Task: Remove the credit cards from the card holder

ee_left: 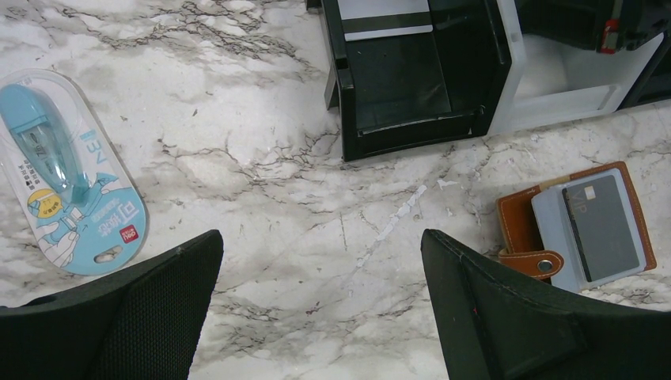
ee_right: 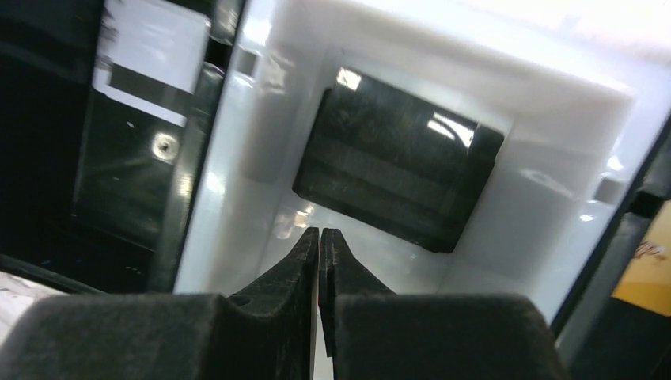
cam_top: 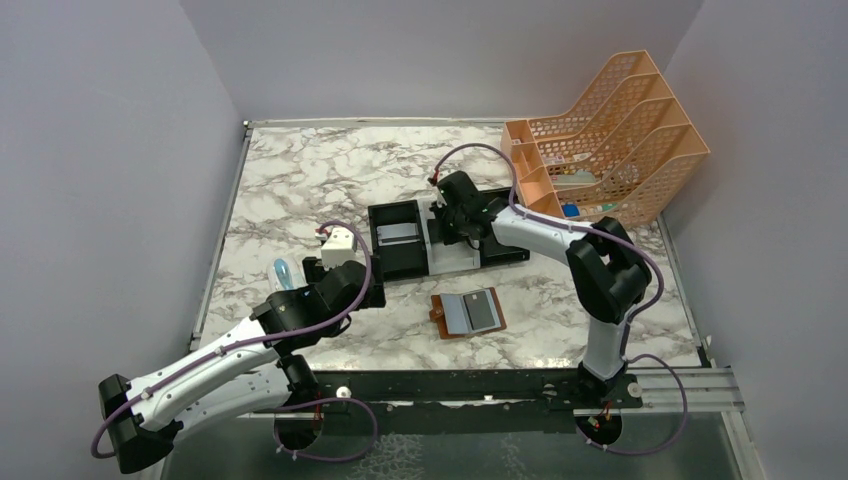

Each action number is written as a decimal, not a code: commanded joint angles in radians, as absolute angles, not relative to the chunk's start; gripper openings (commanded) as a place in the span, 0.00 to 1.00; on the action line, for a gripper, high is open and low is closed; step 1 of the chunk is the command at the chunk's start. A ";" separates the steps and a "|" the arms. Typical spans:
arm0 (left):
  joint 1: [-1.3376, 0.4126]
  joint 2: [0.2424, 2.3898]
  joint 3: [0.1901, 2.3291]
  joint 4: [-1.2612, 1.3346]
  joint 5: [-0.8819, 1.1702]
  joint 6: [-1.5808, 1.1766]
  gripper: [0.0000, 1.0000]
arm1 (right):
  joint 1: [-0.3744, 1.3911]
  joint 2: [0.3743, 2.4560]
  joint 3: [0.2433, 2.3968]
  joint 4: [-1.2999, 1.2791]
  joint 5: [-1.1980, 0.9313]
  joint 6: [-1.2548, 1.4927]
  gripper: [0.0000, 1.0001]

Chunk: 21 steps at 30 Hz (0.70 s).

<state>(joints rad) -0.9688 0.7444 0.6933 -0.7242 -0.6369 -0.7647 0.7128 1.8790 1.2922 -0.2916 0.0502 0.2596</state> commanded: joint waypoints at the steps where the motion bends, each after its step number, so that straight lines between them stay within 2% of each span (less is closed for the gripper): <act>1: -0.968 0.743 0.699 -0.727 -0.652 -0.764 0.99 | 0.715 1.929 1.335 -0.370 0.088 0.318 0.05; 21: -0.968 0.746 0.698 -0.727 -0.658 -0.766 0.99 | 0.727 2.047 1.405 -0.362 0.214 0.310 0.05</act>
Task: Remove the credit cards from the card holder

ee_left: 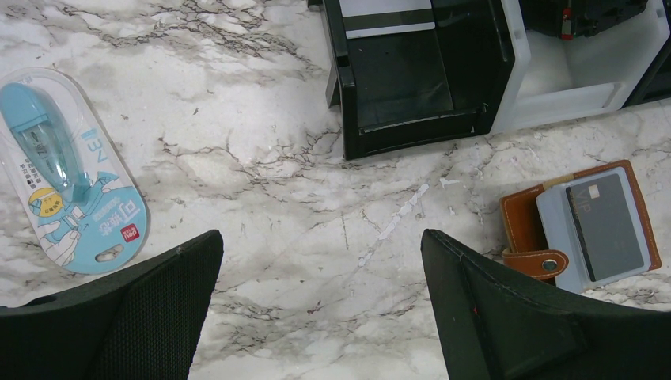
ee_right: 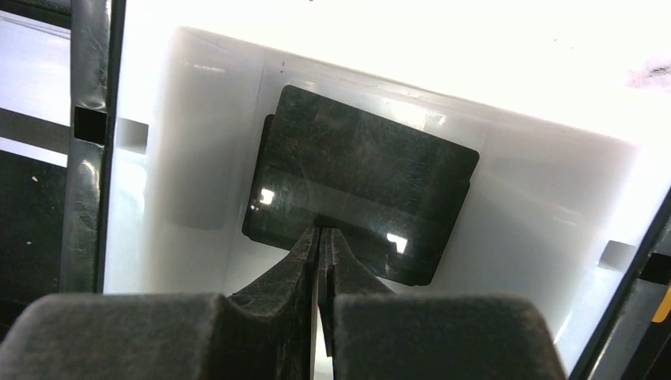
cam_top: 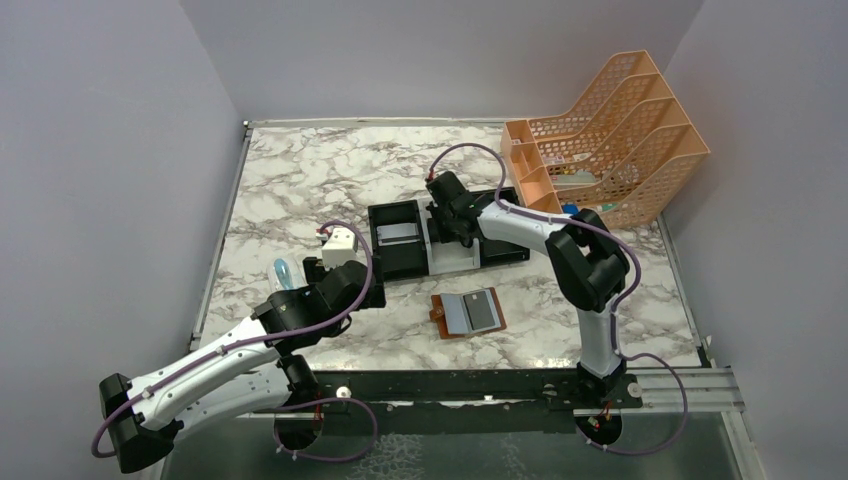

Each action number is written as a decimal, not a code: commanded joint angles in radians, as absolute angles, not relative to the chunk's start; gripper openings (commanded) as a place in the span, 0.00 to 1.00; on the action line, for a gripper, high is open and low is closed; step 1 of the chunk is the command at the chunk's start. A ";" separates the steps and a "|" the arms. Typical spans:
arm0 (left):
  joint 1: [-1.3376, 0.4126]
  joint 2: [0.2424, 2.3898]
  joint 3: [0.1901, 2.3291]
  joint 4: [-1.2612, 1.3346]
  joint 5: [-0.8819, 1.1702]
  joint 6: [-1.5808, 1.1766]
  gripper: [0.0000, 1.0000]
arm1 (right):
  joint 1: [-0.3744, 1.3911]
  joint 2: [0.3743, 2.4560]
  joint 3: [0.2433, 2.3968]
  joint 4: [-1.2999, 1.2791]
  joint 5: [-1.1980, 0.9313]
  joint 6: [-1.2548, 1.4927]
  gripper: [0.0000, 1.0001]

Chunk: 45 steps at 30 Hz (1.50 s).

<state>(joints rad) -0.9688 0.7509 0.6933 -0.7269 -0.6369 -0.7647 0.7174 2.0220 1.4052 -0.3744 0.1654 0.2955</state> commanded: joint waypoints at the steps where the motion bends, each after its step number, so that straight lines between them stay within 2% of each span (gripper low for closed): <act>1: -0.968 0.747 0.698 -0.727 -0.658 -0.766 0.99 | 0.727 2.052 1.405 -0.364 0.220 0.311 0.05; 15: -0.968 0.747 0.699 -0.729 -0.660 -0.765 0.99 | 0.735 1.970 1.390 -0.377 0.174 0.291 0.06; 31: -0.968 0.749 0.700 -0.730 -0.657 -0.765 0.99 | 0.734 2.015 1.373 -0.397 0.225 0.328 0.06; 39: -0.969 0.751 0.700 -0.729 -0.658 -0.765 0.99 | 0.734 1.971 1.429 -0.410 0.151 0.277 0.07; 45: -0.968 0.752 0.701 -0.729 -0.656 -0.764 0.99 | 0.735 1.936 1.392 -0.407 0.129 0.289 0.07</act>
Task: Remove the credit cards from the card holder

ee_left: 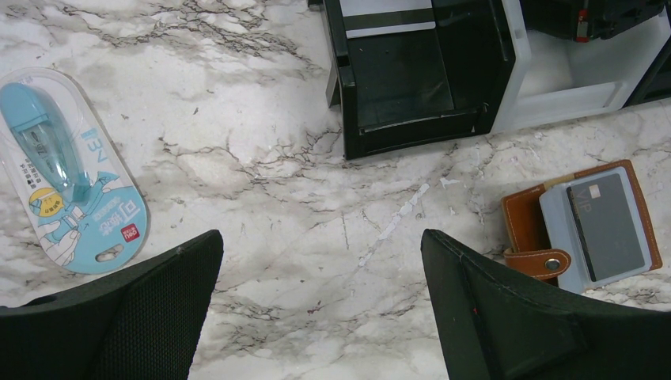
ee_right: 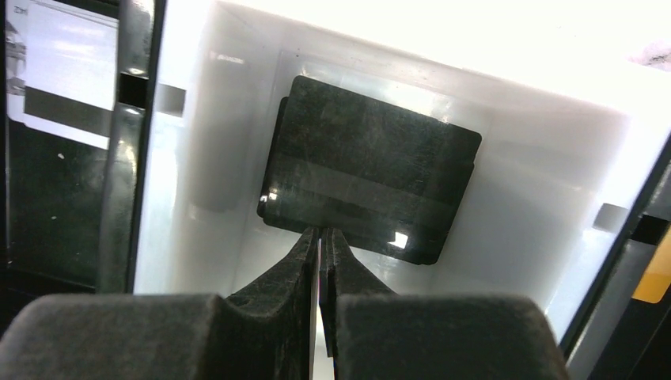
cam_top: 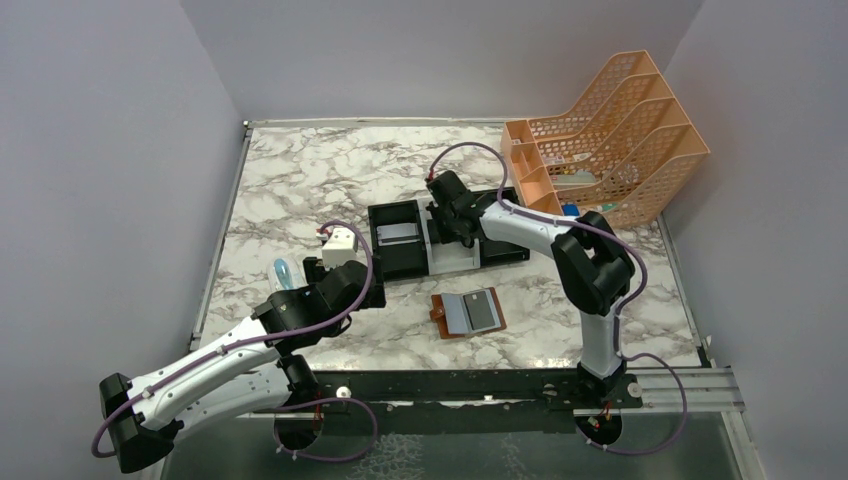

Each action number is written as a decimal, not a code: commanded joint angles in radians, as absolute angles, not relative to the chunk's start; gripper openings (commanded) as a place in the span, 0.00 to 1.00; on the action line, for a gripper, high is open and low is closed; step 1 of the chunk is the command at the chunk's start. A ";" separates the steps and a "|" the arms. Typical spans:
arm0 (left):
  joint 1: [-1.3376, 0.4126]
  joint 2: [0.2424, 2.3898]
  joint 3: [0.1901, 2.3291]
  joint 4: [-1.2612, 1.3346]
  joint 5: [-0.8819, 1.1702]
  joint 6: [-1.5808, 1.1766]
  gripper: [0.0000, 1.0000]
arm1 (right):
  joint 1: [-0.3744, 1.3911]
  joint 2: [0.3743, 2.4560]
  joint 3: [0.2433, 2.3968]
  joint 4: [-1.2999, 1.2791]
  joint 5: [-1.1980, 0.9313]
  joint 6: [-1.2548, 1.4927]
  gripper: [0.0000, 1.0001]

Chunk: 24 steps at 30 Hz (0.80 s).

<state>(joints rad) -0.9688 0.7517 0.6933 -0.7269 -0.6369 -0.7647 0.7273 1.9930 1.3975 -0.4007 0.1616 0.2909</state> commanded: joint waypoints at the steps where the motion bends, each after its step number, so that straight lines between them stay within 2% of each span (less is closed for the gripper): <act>1: -0.968 0.752 0.701 -0.729 -0.655 -0.764 0.99 | 0.735 1.938 1.387 -0.409 0.129 0.292 0.07; 12: -0.968 0.759 0.701 -0.729 -0.653 -0.764 0.99 | 0.734 1.980 1.344 -0.408 0.137 0.328 0.07; 24: -0.968 0.765 0.701 -0.730 -0.653 -0.764 0.99 | 0.735 2.062 1.394 -0.345 0.254 0.312 0.07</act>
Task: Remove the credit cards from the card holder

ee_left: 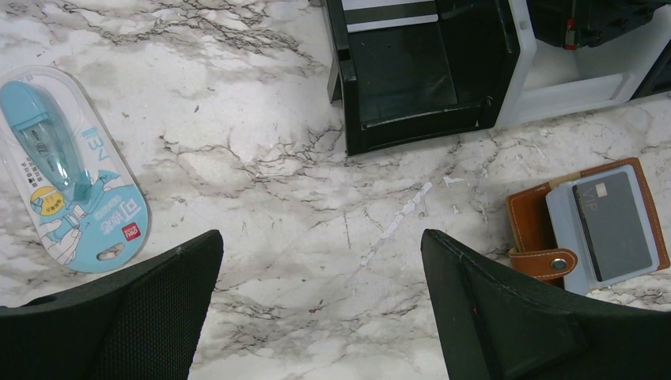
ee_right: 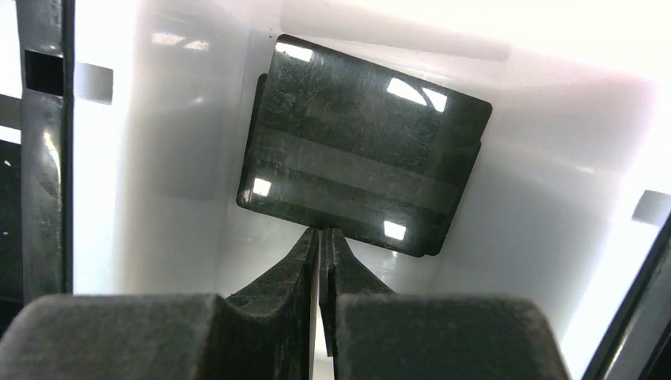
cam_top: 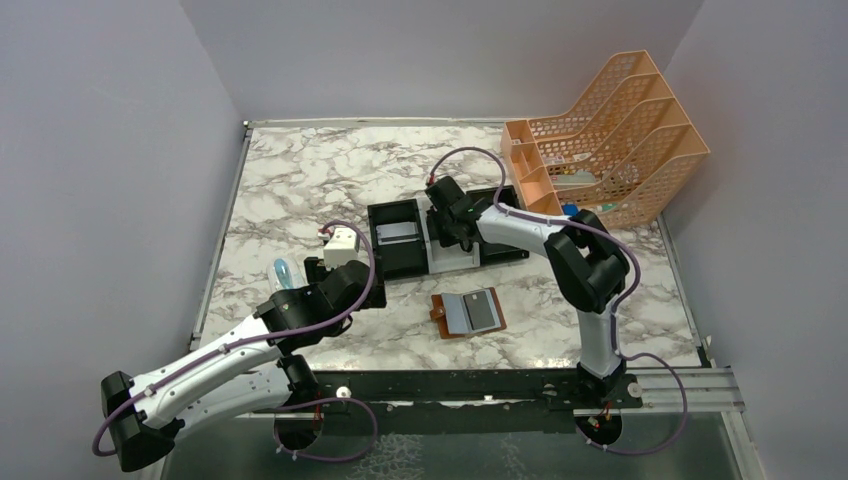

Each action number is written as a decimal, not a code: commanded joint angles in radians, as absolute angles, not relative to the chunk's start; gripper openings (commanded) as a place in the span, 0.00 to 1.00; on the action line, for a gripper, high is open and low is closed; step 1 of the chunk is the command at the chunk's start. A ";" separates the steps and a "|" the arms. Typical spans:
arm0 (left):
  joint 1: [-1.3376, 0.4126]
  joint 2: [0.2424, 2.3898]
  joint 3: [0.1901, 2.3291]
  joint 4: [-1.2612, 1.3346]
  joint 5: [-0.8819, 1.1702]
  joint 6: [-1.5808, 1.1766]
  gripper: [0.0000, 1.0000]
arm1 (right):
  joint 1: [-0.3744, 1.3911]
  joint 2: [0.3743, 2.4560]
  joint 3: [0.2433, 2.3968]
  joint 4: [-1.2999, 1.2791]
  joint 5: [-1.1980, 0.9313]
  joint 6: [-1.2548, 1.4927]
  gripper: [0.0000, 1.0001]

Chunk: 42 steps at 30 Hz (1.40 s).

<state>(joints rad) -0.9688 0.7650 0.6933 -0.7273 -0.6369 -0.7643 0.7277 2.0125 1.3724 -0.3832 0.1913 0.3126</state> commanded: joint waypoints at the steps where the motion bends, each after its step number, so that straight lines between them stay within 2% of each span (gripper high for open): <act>1: -0.968 0.764 0.700 -0.730 -0.653 -0.765 0.99 | 0.735 2.062 1.394 -0.338 0.257 0.311 0.07; 17: -0.969 0.778 0.699 -0.730 -0.655 -0.765 0.99 | 0.736 2.078 1.384 -0.265 0.375 0.280 0.10; 19: -0.968 0.780 0.702 -0.730 -0.654 -0.764 0.99 | 0.736 2.067 1.372 -0.247 0.330 0.276 0.11; 22: -0.968 0.784 0.701 -0.730 -0.653 -0.764 0.99 | 0.735 2.036 1.328 -0.152 0.127 0.233 0.15; 25: -0.968 0.789 0.702 -0.730 -0.651 -0.763 0.99 | 0.735 2.032 1.359 -0.174 0.031 0.247 0.16; 31: -0.968 0.789 0.702 -0.730 -0.643 -0.764 0.99 | 0.735 1.951 1.378 -0.222 0.181 0.222 0.19; 36: -0.968 0.792 0.706 -0.722 -0.618 -0.755 0.99 | 0.735 1.804 1.306 -0.251 0.256 0.240 0.23; 39: -0.968 0.793 0.713 -0.682 -0.556 -0.735 0.99 | 0.735 1.687 1.218 -0.251 0.259 0.279 0.29; 42: -0.969 0.800 0.712 -0.607 -0.471 -0.728 0.99 | 0.735 1.530 1.095 -0.248 0.264 0.334 0.43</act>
